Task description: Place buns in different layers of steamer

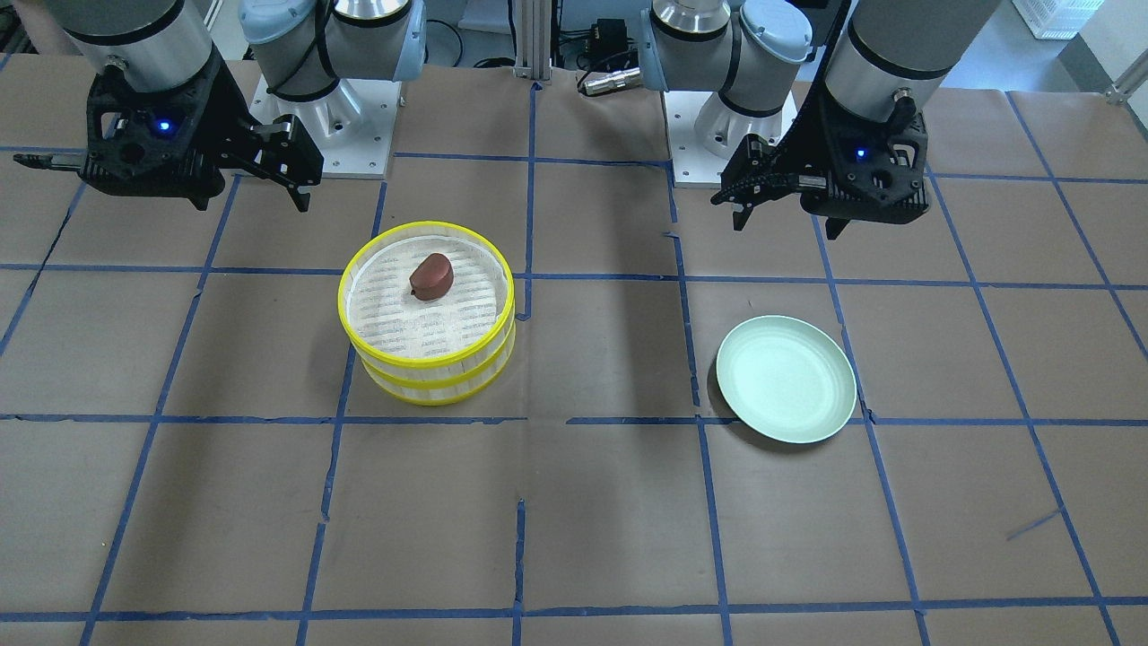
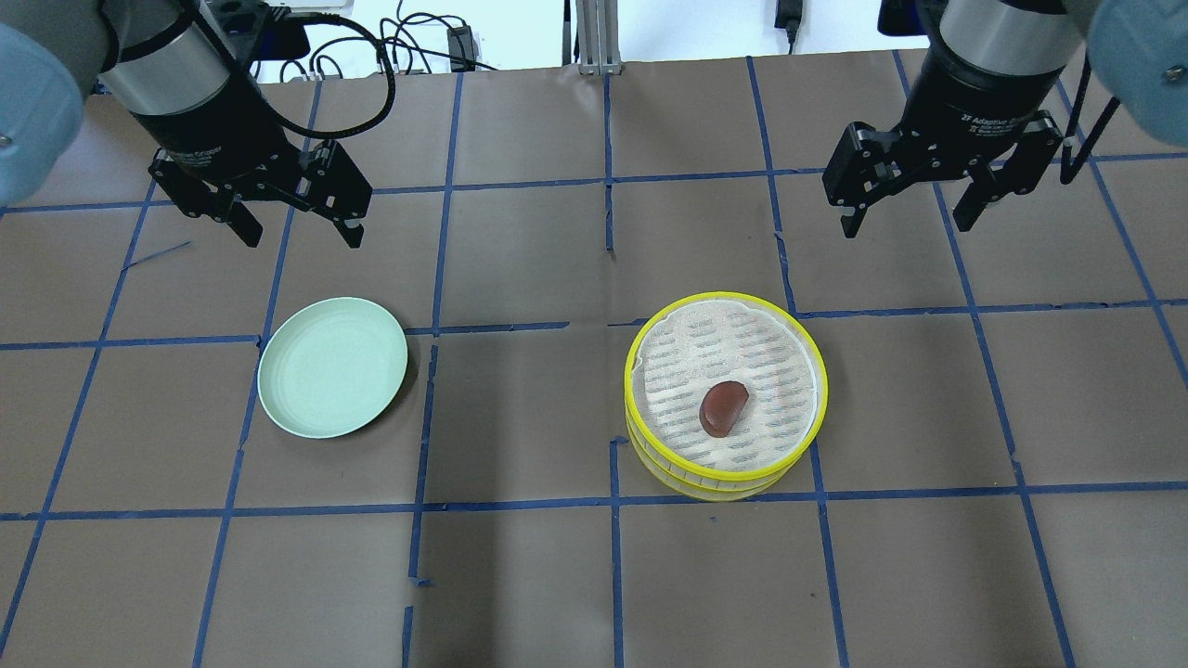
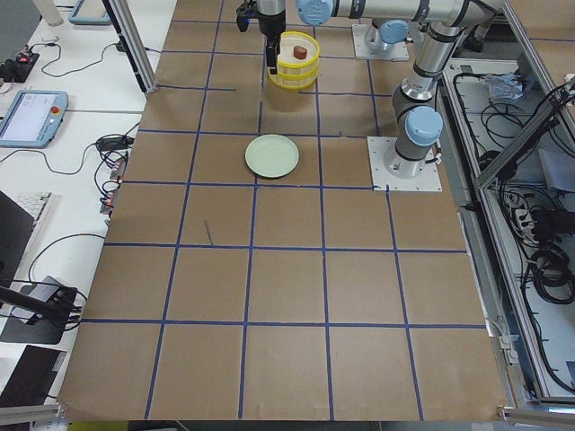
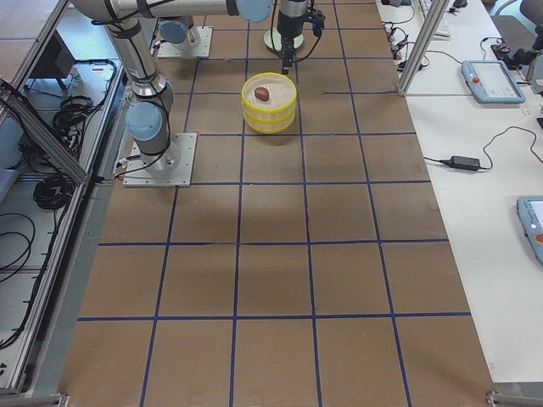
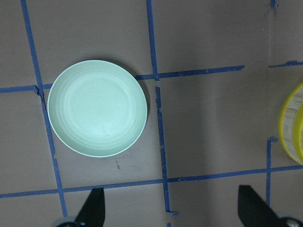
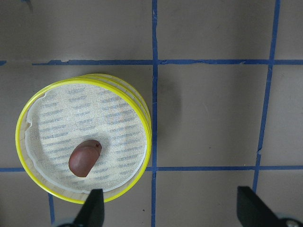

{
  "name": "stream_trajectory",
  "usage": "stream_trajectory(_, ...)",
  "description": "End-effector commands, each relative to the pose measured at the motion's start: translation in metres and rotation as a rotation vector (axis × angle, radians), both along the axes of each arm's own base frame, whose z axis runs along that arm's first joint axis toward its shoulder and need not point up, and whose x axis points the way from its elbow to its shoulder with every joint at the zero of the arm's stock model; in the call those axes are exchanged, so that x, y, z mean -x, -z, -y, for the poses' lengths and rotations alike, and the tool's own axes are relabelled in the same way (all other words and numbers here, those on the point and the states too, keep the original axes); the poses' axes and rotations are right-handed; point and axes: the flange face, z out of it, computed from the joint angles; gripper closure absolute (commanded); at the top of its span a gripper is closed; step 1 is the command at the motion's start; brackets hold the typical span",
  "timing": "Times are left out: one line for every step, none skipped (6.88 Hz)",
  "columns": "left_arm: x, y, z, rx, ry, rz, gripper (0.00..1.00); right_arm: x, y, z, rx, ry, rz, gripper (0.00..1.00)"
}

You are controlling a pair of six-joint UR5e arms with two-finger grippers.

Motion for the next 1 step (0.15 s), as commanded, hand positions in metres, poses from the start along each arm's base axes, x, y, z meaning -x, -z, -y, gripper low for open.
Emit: stream_trajectory(0.0002,0.0008,-0.0003,0.0,0.0,-0.002,0.0,0.0,0.0008,0.0001,0.0,0.002,0.0,0.0)
